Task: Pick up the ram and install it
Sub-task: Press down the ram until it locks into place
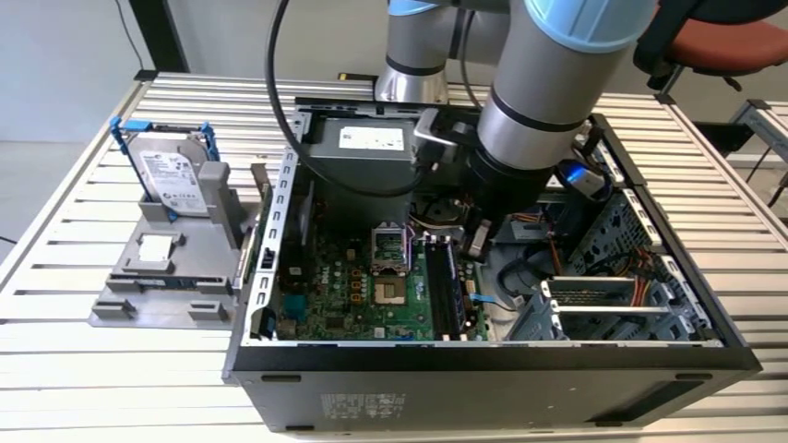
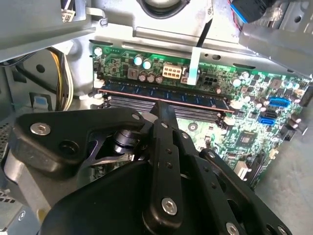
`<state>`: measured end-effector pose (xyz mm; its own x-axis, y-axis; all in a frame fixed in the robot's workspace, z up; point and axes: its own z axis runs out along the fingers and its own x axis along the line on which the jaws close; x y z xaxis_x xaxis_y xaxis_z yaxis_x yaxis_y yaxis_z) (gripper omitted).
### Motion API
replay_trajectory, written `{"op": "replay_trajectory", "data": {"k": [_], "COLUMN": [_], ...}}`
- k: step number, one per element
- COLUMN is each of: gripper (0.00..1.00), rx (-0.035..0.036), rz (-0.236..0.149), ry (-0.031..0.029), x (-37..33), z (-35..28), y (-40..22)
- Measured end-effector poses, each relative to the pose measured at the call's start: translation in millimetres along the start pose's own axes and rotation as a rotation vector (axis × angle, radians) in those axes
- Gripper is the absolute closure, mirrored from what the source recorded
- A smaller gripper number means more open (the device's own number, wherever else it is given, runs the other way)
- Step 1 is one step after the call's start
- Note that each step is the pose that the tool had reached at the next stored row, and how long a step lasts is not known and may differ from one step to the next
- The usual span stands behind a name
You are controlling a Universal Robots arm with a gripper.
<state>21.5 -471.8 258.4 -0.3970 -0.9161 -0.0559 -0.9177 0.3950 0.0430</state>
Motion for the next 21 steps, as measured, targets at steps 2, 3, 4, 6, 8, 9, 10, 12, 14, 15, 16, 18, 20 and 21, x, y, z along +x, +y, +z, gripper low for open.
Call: {"op": "replay_trajectory", "data": {"k": [2, 3, 4, 6, 8, 9, 10, 12, 14, 15, 16, 18, 20, 21], "gripper": [1.00, 1.00, 1.00, 1.00, 1.00, 1.00, 1.00, 1.00, 1.00, 1.00, 1.00, 1.00, 1.00, 1.00], "rx": [-0.0009, -0.0014, -0.0019, -0.0028, -0.0105, -0.0124, -0.0145, -0.0173, -0.0192, -0.0205, -0.0216, -0.0241, -0.0260, -0.0269], "rz": [-0.014, -0.020, -0.026, -0.037, -0.102, -0.117, -0.134, -0.170, -0.199, -0.217, -0.235, -0.270, -0.299, -0.312], "ry": [0.0002, 0.0002, 0.0001, -0.0002, -0.0071, -0.0090, -0.0111, -0.0108, -0.0095, -0.0087, -0.0079, -0.0065, -0.0054, -0.0050], "x": [-0.3, -0.5, -0.7, -1.1, -2.7, -2.6, -2.6, -2.6, -2.6, -2.6, -2.6, -2.5, -2.6, -2.6], "z": [0.0, 0.0, -0.1, 0.0, -0.1, 0.2, 0.5, 0.7, 1.0, 1.2, 1.3, 1.4, 1.5, 1.5], "y": [-0.7, -1.2, -1.7, -2.4, -5.8, -5.8, -5.9, -5.8, -5.9, -5.9, -5.9, -5.9, -5.9, -5.9]}}
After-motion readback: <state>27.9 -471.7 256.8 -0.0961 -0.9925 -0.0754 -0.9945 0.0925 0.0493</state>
